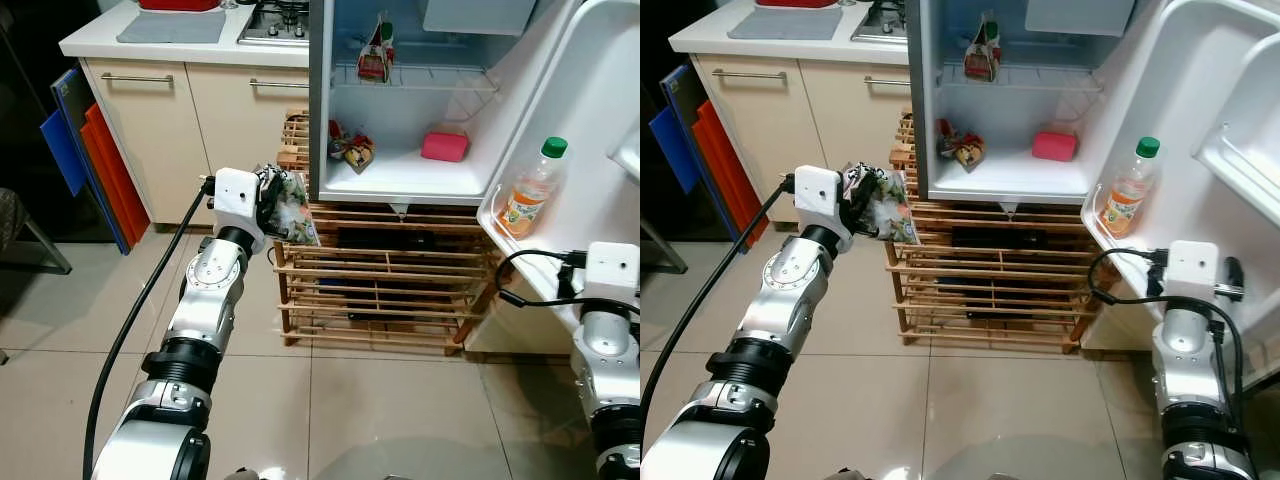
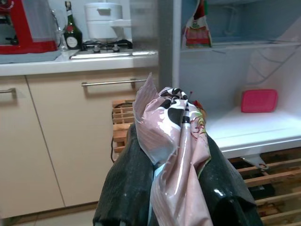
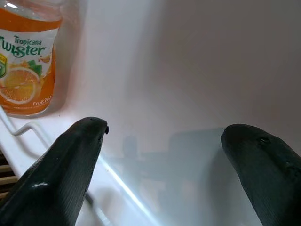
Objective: Restocking fridge
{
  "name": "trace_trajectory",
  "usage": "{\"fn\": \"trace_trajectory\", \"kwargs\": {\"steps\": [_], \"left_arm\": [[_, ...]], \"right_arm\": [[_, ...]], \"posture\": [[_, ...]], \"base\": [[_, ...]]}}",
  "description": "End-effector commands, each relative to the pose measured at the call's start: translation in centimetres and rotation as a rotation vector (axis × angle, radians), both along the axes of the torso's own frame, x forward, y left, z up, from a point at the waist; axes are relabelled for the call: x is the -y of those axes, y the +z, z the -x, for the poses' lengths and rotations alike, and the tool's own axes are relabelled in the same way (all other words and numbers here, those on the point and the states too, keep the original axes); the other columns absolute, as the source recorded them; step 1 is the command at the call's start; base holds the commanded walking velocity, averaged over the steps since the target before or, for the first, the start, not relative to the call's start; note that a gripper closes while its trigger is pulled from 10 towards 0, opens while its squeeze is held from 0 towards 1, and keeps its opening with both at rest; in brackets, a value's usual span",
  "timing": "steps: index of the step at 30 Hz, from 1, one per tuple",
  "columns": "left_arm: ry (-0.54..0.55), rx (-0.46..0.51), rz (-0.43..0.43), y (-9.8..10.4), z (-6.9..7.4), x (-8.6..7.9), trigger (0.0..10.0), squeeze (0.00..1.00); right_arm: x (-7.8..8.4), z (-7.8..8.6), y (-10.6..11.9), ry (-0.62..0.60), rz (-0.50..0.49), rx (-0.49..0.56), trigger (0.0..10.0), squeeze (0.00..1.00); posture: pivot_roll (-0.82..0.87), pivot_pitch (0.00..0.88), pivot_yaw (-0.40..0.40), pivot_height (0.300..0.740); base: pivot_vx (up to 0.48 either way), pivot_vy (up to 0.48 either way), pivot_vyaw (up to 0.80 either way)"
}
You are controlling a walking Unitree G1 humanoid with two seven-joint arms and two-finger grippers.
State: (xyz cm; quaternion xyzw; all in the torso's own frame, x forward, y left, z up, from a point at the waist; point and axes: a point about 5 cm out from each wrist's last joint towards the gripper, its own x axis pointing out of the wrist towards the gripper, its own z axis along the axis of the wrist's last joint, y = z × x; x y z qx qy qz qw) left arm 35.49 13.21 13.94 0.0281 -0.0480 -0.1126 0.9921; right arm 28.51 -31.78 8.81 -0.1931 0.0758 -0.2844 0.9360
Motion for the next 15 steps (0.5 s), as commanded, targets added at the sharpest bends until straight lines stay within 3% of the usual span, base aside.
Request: {"fn": "trace_trajectory", "kwargs": {"steps": [1,4,5,6,7,9,10,13,15], "left_arm": [[-0.01,0.052,-0.01,1.3,-0.4,0.3,10.0,0.0],[-0.01,0.052,-0.01,1.3,-0.3,0.2,10.0,0.0],[-0.012,0.051,-0.005,1.2,-0.3,0.3,10.0,0.0],[-0.014,0.051,-0.003,1.2,-0.2,0.3,10.0,0.0],[-0.014,0.051,-0.003,1.2,-0.2,0.3,10.0,0.0],[-0.036,0.058,0.023,1.3,0.0,0.7,10.0,0.0],[-0.036,0.058,0.023,1.3,0.0,0.7,10.0,0.0],[-0.098,0.097,0.063,1.9,0.4,1.7,10.0,0.0],[-0.114,0.103,0.06,2.0,0.5,2.0,10.0,0.0]], "right_arm": [[-0.6,-0.8,1.0,0.023,0.02,0.045,10.0,0.0],[-1.0,-1.0,1.0,0.031,0.012,0.057,10.0,0.0],[-4.2,-1.8,1.5,0.168,-0.07,0.125,10.0,0.0],[-5.2,-2.1,1.7,0.214,-0.092,0.145,10.0,0.0],[-5.2,-2.1,1.7,0.214,-0.092,0.145,10.0,0.0],[-8.0,-2.2,1.8,0.334,-0.18,0.177,10.0,0.0],[-8.0,-2.2,1.8,0.334,-0.18,0.177,10.0,0.0],[-11.0,-2.0,1.1,0.411,-0.419,0.172,10.0,0.0],[-11.9,-2.0,0.9,0.446,-0.469,0.165,10.0,0.0]], "posture": [[-0.06,0.0,0.011,0.74],[-0.06,0.0,0.011,0.74],[-0.06,0.0,0.008,0.74],[-0.06,0.0,0.008,0.74],[-0.06,0.0,0.008,0.74],[-0.06,0.0,0.002,0.74],[-0.06,0.0,0.002,0.74],[-0.06,0.0,0.0,0.74],[-0.06,0.0,0.0,0.74]], "base": [[0.0,0.0,0.0],[0.0,0.0,0.0],[0.0,0.0,0.0],[0.0,0.0,0.0],[0.0,0.0,0.0],[0.0,0.0,0.0],[0.0,0.0,0.0],[0.0,0.0,0.0],[0.0,0.0,0.0]]}}
